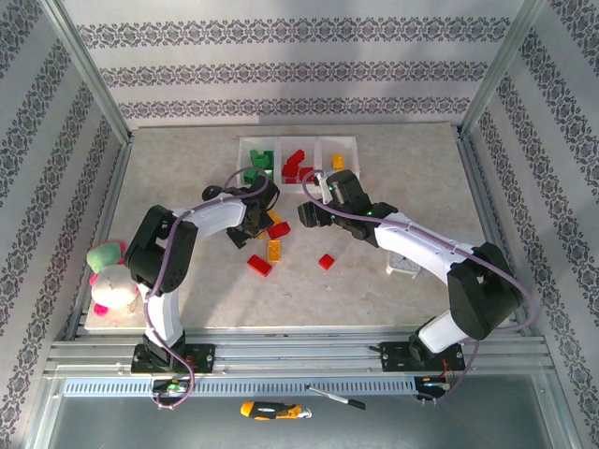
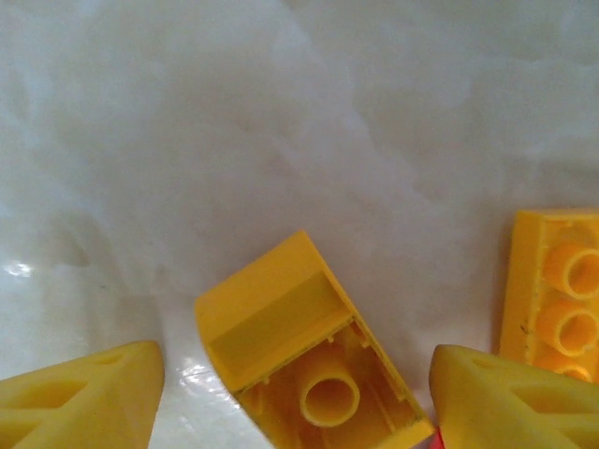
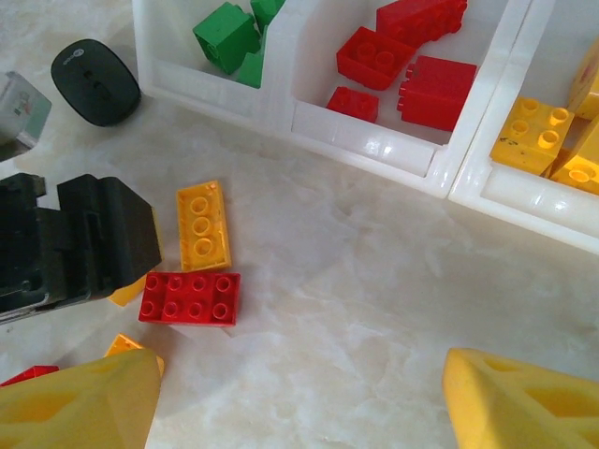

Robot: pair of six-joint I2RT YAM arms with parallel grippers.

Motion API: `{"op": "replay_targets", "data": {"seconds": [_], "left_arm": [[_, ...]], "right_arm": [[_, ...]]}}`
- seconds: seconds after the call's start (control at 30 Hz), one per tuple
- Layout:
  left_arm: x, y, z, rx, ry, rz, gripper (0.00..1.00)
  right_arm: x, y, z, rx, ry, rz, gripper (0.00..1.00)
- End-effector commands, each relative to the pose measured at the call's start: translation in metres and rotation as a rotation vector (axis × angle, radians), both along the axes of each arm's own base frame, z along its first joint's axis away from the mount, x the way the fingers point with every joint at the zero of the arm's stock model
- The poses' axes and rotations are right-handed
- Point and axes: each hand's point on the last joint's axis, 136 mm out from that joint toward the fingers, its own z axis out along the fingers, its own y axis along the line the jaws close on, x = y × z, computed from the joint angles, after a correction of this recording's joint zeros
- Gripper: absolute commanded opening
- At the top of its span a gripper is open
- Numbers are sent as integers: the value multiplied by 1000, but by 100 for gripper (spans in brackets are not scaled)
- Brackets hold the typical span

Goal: Sort the legos into containers by color
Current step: Pick up the lego from the center of the table, then place the lego in the container.

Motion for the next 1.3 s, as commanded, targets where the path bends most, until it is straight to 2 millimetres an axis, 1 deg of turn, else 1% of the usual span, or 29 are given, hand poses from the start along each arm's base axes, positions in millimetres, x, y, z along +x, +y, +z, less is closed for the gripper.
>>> {"op": "replay_targets", "data": {"seconds": [0.0,0.13,0.3,0.47,0.6,0.67,0.73,0.83,0.9,1.07,1.2,1.27], "left_arm": [[5,-11,-3,-47,6,67,69],[2,-10,-4,-47,16,73,56],[4,-11,5,-50,2,46,39],[11,-19,25,-54,-49,-36,32],[22,-31,48,-64,-139,-111,29],[30,-42,63,-68,-208,-175,26],[41,-55,83,-58,-285,-258,21],[55,-76,108,-48,-356,-329,20],[65,-92,120,-46,-391,-372,20],[95,-135,140,-64,-464,-481,20],[122,-174,148,-98,-538,-581,20],[137,-188,157,-106,-603,-614,20]], "right_arm": [[-4,0,5,23,-5,3,79],[-5,-3,5,19,-6,-1,79],[-6,-5,14,33,-21,-1,79],[-13,-14,27,57,-39,-23,79],[-21,-30,39,59,-64,-61,79],[-25,-39,46,56,-82,-76,79],[-30,-49,50,44,-94,-90,79],[-37,-62,57,42,-115,-107,79],[-42,-69,61,45,-131,-116,79],[-54,-83,71,50,-167,-127,79],[-61,-95,73,33,-180,-147,79],[-63,-100,73,30,-183,-157,80]]}}
